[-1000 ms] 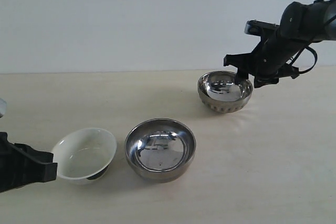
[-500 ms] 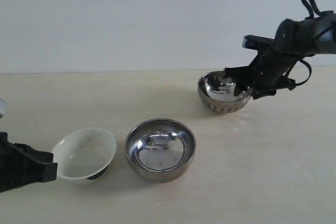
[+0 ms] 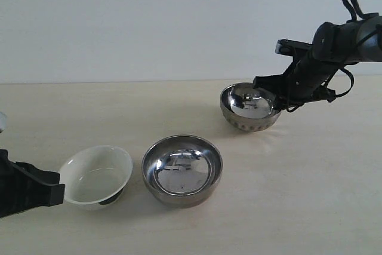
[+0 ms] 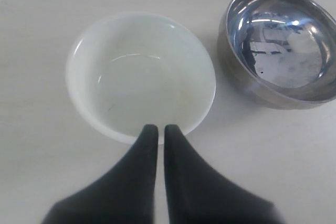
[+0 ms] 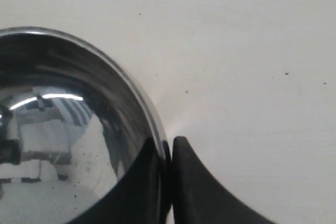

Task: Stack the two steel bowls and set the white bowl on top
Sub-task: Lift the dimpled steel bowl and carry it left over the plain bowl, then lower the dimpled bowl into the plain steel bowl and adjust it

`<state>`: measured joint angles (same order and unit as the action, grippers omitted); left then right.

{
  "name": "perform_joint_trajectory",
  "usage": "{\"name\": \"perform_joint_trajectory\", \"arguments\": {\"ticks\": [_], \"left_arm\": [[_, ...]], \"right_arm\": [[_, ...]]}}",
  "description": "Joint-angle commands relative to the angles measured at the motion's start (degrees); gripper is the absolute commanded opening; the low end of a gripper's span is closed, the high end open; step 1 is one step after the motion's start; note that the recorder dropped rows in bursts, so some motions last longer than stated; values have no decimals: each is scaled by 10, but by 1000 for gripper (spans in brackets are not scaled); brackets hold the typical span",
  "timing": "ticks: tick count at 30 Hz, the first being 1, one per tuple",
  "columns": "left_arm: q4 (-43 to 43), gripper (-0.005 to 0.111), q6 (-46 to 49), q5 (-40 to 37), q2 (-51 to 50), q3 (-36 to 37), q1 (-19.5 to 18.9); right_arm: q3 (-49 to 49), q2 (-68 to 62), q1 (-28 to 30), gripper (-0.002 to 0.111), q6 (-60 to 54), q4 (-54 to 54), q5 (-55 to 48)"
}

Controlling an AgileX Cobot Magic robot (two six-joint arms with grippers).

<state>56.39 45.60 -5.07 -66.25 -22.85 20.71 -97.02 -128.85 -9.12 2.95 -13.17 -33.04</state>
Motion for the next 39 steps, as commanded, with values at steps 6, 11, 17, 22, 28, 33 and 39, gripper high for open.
{"name": "perform_joint_trajectory", "arguments": {"ticks": [6,11,17,22,28,33,39], "left_arm": [[-5,4,4,7,-1,3,0],[-5,4,8,19,-1,3,0],[-5,4,9,20,-1,3,0],[-1,4,7,4,-1,3,0],[-1,4,7,4,-1,3,0],[-1,4,7,-12,-1,3,0],[-1,4,7,-23,-1,3,0]], "right_arm": [[-3,63,6,0,-6,3,-72],[37,145,6,0,-5,3,-100],[235,327,6,0,-5,2,-29],[272,415,-50,0,-20,52,-110],[270,402,-161,0,20,49,-102],[270,368,-210,0,56,47,-67],[259,306,-235,0,70,44,-52]]}}
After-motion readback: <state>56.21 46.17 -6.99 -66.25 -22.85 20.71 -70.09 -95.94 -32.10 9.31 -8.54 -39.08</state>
